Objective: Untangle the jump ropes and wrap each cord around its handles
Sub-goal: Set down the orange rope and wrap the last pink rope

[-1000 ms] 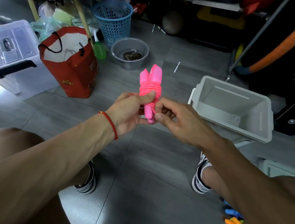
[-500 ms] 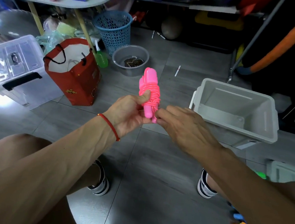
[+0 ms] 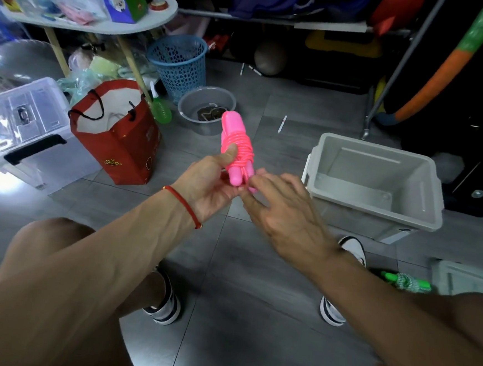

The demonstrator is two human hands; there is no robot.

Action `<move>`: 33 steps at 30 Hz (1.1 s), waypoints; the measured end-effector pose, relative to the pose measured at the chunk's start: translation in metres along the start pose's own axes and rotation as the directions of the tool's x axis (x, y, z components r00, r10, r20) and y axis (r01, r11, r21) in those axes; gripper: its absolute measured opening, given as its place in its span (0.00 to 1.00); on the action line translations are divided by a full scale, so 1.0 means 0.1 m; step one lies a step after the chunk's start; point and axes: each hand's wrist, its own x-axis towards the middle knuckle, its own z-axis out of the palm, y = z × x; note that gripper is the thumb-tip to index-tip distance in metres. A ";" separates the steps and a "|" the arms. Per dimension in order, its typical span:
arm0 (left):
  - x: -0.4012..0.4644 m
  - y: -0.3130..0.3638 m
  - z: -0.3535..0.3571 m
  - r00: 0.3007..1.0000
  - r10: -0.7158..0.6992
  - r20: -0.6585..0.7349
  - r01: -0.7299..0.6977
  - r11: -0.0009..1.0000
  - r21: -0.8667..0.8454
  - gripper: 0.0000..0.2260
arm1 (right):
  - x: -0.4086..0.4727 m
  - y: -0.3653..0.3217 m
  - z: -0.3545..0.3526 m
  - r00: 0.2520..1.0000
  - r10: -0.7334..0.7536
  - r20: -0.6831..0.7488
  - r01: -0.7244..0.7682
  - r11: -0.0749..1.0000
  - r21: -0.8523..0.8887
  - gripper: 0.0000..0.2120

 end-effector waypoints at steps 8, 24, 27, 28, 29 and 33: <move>0.02 -0.15 0.07 0.999 0.042 0.007 -0.043 0.996 0.080 0.21 | -0.19 0.25 -0.09 0.996 0.089 0.007 -0.084 0.915 0.394 0.09; 0.49 -0.61 1.16 0.965 -0.057 0.256 -0.155 0.664 0.731 0.11 | -0.46 1.68 -0.91 0.282 0.584 0.761 -0.928 -0.035 0.370 0.13; 0.72 -0.98 1.51 0.947 -0.139 0.288 -0.138 0.634 0.761 0.14 | -0.89 2.01 -0.94 0.211 0.554 0.806 -0.944 -0.099 0.315 0.14; 0.82 -1.13 1.60 0.939 -0.158 0.304 -0.149 0.611 0.778 0.14 | -1.05 2.08 -0.92 0.184 0.559 0.808 -0.944 -0.129 0.305 0.14; 0.90 -1.29 1.69 0.934 -0.172 0.312 -0.161 0.579 0.800 0.14 | -1.22 2.15 -0.87 0.159 0.567 0.808 -0.939 -0.166 0.301 0.15; 1.33 -2.00 1.86 0.883 -0.249 0.399 -0.292 0.374 0.880 0.07 | -2.04 2.27 -0.45 -0.017 0.602 0.798 -0.895 -0.365 0.257 0.13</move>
